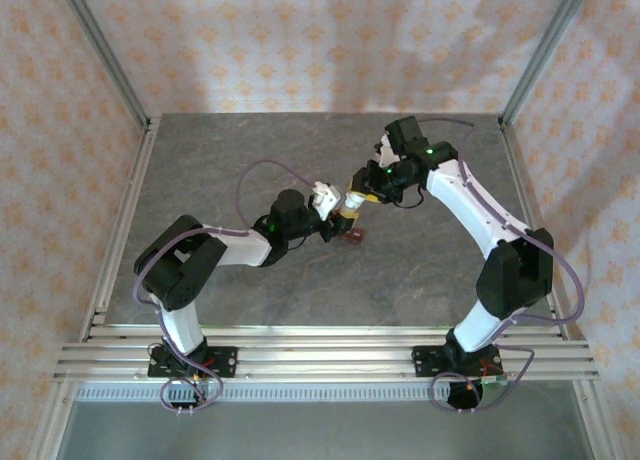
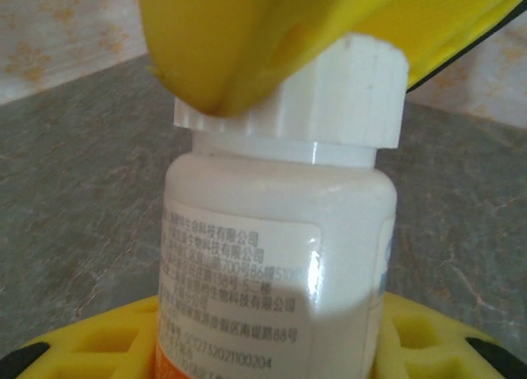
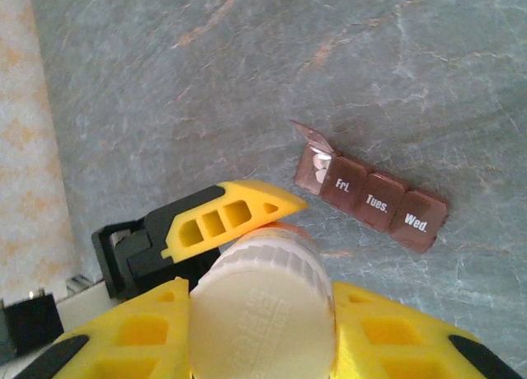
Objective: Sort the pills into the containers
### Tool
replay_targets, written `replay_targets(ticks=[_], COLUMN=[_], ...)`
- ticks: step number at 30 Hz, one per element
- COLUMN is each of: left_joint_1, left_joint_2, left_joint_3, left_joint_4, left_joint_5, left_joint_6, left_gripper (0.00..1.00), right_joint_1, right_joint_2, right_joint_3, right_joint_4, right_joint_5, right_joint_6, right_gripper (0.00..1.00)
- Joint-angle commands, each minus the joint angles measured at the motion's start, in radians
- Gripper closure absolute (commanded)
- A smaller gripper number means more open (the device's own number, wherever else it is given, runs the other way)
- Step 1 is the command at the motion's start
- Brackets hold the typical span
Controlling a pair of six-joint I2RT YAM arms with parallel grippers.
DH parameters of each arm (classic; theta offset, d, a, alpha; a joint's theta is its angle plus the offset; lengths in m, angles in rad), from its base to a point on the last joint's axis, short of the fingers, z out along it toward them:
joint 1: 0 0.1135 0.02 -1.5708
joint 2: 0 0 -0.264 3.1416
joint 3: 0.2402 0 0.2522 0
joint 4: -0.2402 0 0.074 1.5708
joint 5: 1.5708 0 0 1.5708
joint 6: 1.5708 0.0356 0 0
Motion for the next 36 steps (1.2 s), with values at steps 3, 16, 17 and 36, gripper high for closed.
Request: replay_targets(ticks=[3, 16, 17, 36], left_joint_1=[-0.022, -0.018, -0.018, 0.044], left_joint_2=[-0.070, -0.014, -0.012, 0.000], left_joint_3=[0.016, 0.003, 0.003, -0.033], left_joint_4=[0.110, 0.173, 0.174, 0.249], left_joint_5=[-0.052, -0.062, -0.064, 0.033], left_joint_6=[0.066, 0.032, 0.031, -0.059], left_gripper=[1.00, 1.00, 1.00, 1.00], right_joint_1=[0.039, 0.040, 0.040, -0.007], right_joint_2=[-0.004, 0.030, 0.039, 0.064], right_joint_3=[-0.025, 0.069, 0.084, 0.287], right_joint_4=[0.015, -0.031, -0.039, -0.070], right_joint_5=[0.124, 0.152, 0.148, 0.127], right_joint_6=[0.102, 0.093, 0.090, 0.002], right_gripper=[0.67, 0.56, 0.53, 0.27])
